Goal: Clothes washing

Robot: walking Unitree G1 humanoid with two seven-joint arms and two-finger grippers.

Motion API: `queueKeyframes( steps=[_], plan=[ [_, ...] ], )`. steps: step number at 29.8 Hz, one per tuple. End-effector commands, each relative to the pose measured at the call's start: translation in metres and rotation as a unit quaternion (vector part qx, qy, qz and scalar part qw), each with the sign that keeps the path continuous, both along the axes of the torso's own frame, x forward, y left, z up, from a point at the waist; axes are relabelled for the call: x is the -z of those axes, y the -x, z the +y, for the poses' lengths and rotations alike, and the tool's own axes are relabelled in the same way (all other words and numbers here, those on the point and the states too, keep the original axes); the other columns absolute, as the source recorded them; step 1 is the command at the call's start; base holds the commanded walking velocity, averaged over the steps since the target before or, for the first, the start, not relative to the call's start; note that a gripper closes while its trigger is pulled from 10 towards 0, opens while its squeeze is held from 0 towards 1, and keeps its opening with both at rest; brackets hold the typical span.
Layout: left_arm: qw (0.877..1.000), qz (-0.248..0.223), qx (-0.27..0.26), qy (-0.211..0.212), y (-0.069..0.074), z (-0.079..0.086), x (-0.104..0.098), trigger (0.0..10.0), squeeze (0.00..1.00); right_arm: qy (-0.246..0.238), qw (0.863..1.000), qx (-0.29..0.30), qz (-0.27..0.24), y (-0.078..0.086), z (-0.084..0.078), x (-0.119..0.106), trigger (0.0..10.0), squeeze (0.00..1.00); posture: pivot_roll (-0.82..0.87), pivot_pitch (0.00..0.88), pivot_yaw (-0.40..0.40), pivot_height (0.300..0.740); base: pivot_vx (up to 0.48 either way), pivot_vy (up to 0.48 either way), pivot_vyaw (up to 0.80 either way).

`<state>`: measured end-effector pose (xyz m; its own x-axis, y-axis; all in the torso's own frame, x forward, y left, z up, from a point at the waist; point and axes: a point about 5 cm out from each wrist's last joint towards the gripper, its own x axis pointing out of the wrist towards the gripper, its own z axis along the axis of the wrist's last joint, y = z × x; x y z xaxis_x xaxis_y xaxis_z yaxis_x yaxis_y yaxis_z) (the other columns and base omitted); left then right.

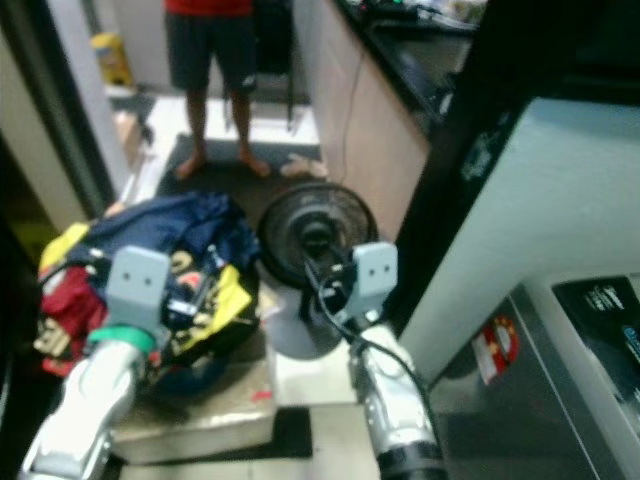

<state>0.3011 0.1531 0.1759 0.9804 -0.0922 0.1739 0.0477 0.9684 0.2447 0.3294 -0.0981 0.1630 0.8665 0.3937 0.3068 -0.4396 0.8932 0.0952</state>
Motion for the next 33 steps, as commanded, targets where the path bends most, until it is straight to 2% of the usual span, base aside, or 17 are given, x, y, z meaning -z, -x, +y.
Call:
queueKeyframes(
  steps=[1,3,18,26,33],
  plan=[
    [1.000,0.013,0.004,-0.001,0.0030,-0.0037,0.0064,10.0,0.00,0.003,1.000,0.005,0.014,0.0009,-0.0049,0.0056,10.0,0.00,0.07,0.035,-0.039,0.740,0.000,0.000,0.68],
    [1.000,0.011,0.004,-0.002,0.0033,-0.0037,0.0058,10.0,0.00,0.002,1.000,0.005,0.014,0.0009,-0.0049,0.0054,10.0,0.00,0.07,0.035,-0.039,0.740,0.000,0.000,0.67],
    [1.000,0.008,0.005,-0.003,0.0037,-0.0048,0.0051,10.0,0.00,0.001,1.000,0.007,0.020,0.0013,-0.0040,0.0059,10.0,0.00,0.07,0.037,-0.038,0.740,0.430,0.000,0.00],
    [1.000,0.009,0.006,-0.004,0.0035,-0.0045,0.0051,10.0,0.00,0.004,1.000,0.019,0.023,-0.0004,-0.0076,0.0063,10.0,0.00,0.07,0.038,-0.038,0.740,0.435,0.000,0.71],
    [1.000,0.009,0.005,-0.005,0.0034,-0.0043,0.0054,10.0,0.00,-0.003,0.999,0.025,0.026,-0.0019,-0.0084,0.0055,10.0,0.00,0.07,0.037,-0.038,0.740,0.433,0.000,0.29]
  ],
)
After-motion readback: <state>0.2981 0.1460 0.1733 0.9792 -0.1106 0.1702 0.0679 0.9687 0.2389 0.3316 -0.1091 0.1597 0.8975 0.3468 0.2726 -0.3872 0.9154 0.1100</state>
